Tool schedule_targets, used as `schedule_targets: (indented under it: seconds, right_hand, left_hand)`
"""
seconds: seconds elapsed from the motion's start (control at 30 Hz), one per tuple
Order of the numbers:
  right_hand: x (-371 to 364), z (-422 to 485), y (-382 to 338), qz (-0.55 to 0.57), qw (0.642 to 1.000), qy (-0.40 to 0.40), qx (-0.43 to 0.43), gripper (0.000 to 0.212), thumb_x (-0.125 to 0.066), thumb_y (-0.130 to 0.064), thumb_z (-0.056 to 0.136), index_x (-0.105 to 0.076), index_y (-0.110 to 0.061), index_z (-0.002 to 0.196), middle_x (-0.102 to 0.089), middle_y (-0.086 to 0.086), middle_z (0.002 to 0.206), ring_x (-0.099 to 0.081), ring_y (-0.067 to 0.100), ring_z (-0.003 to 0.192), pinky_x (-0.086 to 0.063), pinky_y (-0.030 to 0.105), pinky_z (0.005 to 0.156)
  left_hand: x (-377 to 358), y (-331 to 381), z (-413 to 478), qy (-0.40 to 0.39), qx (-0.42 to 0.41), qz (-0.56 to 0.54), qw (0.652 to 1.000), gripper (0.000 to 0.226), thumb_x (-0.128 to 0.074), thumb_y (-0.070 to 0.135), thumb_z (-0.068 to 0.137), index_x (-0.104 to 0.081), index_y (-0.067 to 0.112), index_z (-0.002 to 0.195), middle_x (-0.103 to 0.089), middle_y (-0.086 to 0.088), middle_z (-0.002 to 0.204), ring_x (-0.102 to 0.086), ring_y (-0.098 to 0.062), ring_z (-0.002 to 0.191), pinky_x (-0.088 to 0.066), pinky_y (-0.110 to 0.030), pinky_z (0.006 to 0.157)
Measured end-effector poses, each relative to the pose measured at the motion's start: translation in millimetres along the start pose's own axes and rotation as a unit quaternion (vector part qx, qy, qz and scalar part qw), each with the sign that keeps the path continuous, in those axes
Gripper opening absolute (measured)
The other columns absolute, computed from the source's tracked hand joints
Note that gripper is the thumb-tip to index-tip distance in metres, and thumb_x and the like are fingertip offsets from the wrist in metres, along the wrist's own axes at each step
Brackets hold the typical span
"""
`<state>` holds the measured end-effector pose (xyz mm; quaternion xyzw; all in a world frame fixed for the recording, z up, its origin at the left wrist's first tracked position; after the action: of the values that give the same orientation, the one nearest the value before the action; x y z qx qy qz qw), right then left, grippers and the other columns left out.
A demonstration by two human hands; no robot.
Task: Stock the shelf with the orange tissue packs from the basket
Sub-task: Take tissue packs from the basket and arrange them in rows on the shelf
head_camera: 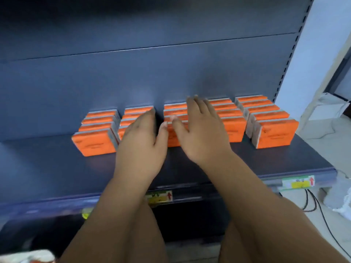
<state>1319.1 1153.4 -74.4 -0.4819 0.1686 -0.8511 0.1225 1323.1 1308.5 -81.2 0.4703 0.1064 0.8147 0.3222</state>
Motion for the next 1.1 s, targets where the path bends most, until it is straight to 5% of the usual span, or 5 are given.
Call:
schedule_targets:
  seconds: [0.23,0.57,0.77,1.1]
  right_hand:
    - [-54.0,-46.4,-145.9,0.082,0.98,-0.084,0.163,0.072,-0.038,-0.059,0.103,-0.027,-0.019,0.162,-0.02,0.002,0.171,-0.011,0.022,0.159,-0.016,0.045,0.128]
    - [-132.0,-197.0,-331.1,0.156,0.879,-0.22,0.392,0.072,-0.038,-0.055,0.102,-0.025,-0.018,0.162,-0.02,0.005,0.171,-0.014,0.027,0.158,-0.021,0.051,0.125]
    - [-191.1,-257.7,-375.0,0.128,0.832,-0.332,0.426,0.068,-0.039,-0.053,0.104,-0.025,-0.017,0.161,-0.022,0.007,0.17,-0.014,0.029,0.158,-0.017,0.051,0.126]
    - [-287.7,-284.2,-384.0,0.018,0.787,-0.482,0.384,0.056,-0.041,-0.053,0.102,-0.042,-0.018,0.146,-0.044,0.006,0.155,-0.037,0.028,0.143,-0.039,0.05,0.111]
  left_hand:
    - [108.0,-121.9,-90.2,0.09,0.151,0.193,0.965,0.069,-0.037,0.053,0.101,-0.044,0.007,0.153,-0.045,-0.017,0.159,-0.037,-0.041,0.148,-0.032,-0.055,0.12]
    - [228.1,-233.0,-278.2,0.103,0.369,0.314,0.869,0.081,-0.028,0.058,0.097,-0.043,0.003,0.153,-0.042,-0.02,0.16,-0.032,-0.043,0.15,-0.025,-0.055,0.125]
    - [236.3,-272.7,-338.4,0.082,0.434,0.318,0.839,0.078,-0.029,0.055,0.097,-0.044,0.001,0.151,-0.045,-0.022,0.157,-0.034,-0.045,0.147,-0.028,-0.056,0.123]
    - [204.0,-323.6,-394.1,0.024,0.556,0.263,0.788,0.071,-0.038,0.057,0.103,-0.035,0.014,0.16,-0.033,-0.009,0.168,-0.021,-0.035,0.156,-0.019,-0.049,0.125]
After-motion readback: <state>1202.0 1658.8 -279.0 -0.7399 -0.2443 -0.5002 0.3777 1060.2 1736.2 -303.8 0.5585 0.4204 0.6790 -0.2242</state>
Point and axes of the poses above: each hand's wrist, its own z-axis towards the middle knuckle, its own x-axis out of the back of the hand, y = z × x, the point moved 5 cm from there along z, towards the middle knuckle
